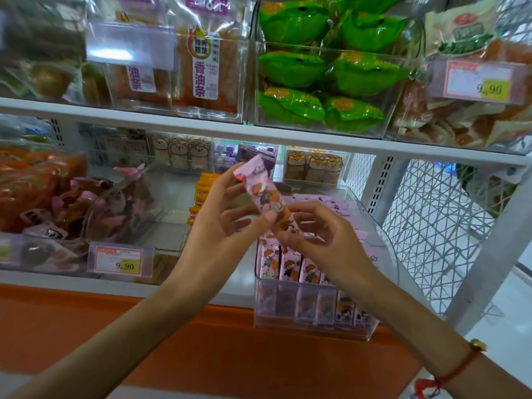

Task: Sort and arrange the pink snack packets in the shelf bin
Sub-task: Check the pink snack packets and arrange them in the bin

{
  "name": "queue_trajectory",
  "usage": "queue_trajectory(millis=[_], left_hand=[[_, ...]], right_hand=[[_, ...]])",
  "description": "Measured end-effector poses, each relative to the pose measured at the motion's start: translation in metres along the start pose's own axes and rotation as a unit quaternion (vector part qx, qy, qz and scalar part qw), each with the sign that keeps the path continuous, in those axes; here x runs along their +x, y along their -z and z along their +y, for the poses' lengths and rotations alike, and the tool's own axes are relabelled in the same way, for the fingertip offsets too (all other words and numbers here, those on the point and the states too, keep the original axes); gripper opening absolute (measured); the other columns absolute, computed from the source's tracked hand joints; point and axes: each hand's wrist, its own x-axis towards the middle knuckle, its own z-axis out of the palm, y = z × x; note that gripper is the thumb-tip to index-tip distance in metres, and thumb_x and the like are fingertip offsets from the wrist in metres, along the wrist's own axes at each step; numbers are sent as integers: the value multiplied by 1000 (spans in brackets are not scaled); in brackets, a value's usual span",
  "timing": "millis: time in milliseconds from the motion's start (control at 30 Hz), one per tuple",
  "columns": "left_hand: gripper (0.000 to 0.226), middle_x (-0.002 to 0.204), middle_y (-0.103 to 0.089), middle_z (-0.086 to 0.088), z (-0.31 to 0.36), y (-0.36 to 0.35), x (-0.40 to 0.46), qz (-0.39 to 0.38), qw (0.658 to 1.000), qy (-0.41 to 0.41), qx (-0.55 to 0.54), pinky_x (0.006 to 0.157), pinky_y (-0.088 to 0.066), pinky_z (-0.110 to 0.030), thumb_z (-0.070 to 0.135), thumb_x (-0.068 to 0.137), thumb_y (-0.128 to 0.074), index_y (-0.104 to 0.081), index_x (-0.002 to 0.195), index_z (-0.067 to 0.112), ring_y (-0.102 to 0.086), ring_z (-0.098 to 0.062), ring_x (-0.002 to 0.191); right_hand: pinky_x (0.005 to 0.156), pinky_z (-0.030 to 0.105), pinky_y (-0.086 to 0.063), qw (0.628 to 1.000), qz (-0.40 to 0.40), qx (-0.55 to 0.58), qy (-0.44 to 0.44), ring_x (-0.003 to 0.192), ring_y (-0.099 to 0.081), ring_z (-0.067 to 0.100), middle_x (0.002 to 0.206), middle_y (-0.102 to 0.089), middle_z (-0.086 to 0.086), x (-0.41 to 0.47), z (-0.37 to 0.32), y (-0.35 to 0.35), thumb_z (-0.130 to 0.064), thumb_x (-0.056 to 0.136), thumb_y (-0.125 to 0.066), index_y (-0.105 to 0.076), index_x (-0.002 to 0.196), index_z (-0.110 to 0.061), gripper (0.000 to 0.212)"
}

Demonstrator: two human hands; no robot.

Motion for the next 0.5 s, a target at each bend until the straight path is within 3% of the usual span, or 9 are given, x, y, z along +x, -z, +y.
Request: queue_trajectory(millis=[100, 167, 300, 367, 433, 500], left_hand=[[38, 103, -67, 15, 2, 2, 0, 29, 998, -29, 40, 80, -54, -19, 30, 77, -65, -56, 114, 28, -67, -5, 97], [37, 103, -66, 19, 1, 6, -1, 73, 995, -41, 60, 80, -54, -20, 36, 74, -65, -56, 111, 32, -66, -5, 97], [39, 99, -64, 28, 2, 12, 0, 108, 984, -88, 110, 77, -47, -7, 23, 79, -68, -51, 109, 39, -64, 3, 93], [42, 99, -64, 30, 1, 13, -1, 101, 979, -108, 141, 77, -46, -5, 11, 82, -69, -50, 110, 36, -63, 6, 92], [40, 100, -64, 30, -1, 13, -1, 94, 977, -113, 152, 80, -46, -6, 15, 83, -67, -48, 110, 36, -63, 6, 94], [39, 101, -63, 29, -4, 14, -1, 88, 979, -102, 150, 83, -46, -9, 17, 83, -66, -47, 112, 36, -63, 4, 97]], right_hand=[[73, 12, -50, 999, -27, -41, -1, 93, -59, -2, 107, -61, -11, 3, 6, 0, -27, 78, -74, -57, 115, -38, 42], [78, 17, -49, 995, -22, -92, -22, 97, -56, 1, 109, -57, -13, 8, 11, 0, -29, 80, -73, -47, 124, -40, 53], [71, 17, -39, 972, 4, -233, 7, 91, -51, 9, 96, -52, -10, 16, 20, -9, -17, 88, -62, -47, 114, -29, 32], [75, 15, -39, 943, -2, -331, 43, 97, -49, 10, 99, -51, -10, 15, 22, -15, -20, 90, -58, -50, 110, -29, 23], [96, 26, -37, 890, -32, -451, 61, 120, -42, 15, 122, -49, -2, 14, 28, -16, -28, 94, -51, -49, 123, -25, 30], [111, 37, -23, 841, -92, -532, 40, 138, -22, 20, 147, -32, 3, 15, 33, -14, -34, 98, -38, -39, 138, -26, 40]])
